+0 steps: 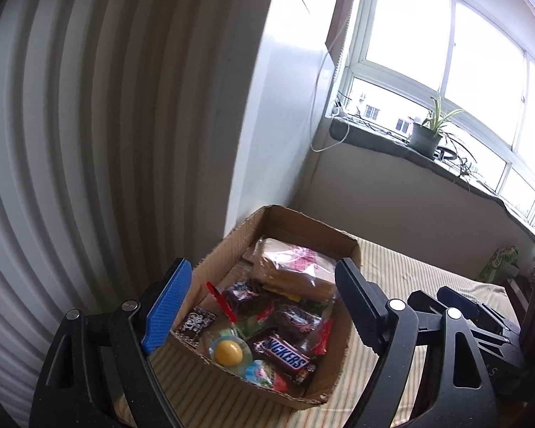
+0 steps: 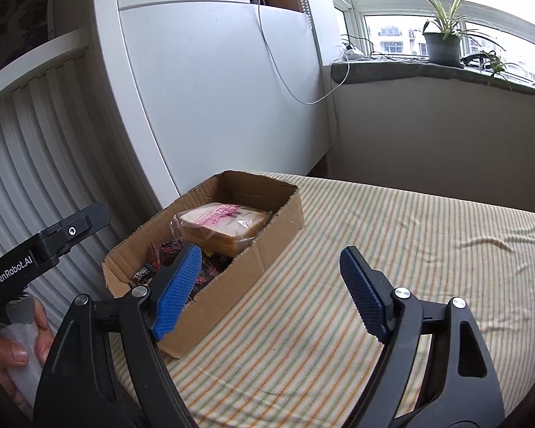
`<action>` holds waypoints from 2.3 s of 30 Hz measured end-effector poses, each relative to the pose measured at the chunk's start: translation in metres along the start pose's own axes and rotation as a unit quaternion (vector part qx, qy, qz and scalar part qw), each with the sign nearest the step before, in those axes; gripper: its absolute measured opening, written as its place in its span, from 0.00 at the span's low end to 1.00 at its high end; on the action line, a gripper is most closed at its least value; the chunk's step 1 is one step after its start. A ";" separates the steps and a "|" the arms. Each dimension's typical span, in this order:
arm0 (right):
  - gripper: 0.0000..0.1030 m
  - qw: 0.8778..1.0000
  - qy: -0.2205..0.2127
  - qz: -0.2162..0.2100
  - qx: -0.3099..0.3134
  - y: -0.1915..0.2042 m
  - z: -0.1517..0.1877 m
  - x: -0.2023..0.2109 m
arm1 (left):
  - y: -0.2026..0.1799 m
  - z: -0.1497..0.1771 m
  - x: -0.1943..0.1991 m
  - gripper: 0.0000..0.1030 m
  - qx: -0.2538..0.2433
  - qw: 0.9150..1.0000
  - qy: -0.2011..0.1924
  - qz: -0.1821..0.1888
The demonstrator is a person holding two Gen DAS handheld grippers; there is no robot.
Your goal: Organize snacks
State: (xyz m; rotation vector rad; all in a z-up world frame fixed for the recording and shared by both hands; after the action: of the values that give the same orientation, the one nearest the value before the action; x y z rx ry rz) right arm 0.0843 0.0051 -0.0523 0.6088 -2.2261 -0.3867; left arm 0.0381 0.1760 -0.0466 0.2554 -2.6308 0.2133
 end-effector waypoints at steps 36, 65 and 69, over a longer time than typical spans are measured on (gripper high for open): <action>1.00 0.972 -0.107 0.205 -0.052 -0.124 0.017 0.173 | -0.191 0.022 0.053 0.81 -0.164 0.976 -0.022 0.141; 1.00 0.971 -0.097 0.209 -0.057 -0.125 0.021 0.168 | -0.194 0.024 0.060 0.81 -0.163 0.977 -0.026 0.136; 1.00 0.971 -0.097 0.210 -0.057 -0.124 0.021 0.168 | -0.193 0.024 0.060 0.81 -0.163 0.977 -0.026 0.136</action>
State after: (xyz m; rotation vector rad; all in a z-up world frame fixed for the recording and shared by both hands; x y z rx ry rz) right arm 0.0081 -0.1878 -0.0197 0.0300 -2.4219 -0.3626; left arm 0.0179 -0.0246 -0.0181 -0.2130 -2.6925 -0.1402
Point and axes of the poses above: each gripper's, at about its wrist camera, not at the fingertips, and x roughly against the way its jaws point, y to its left, z to its underside, the point moved 1 cm from there along -x, roughly the way its jaws point, and after that the axes turned 7 degrees about -x, right-handed, at the moved point
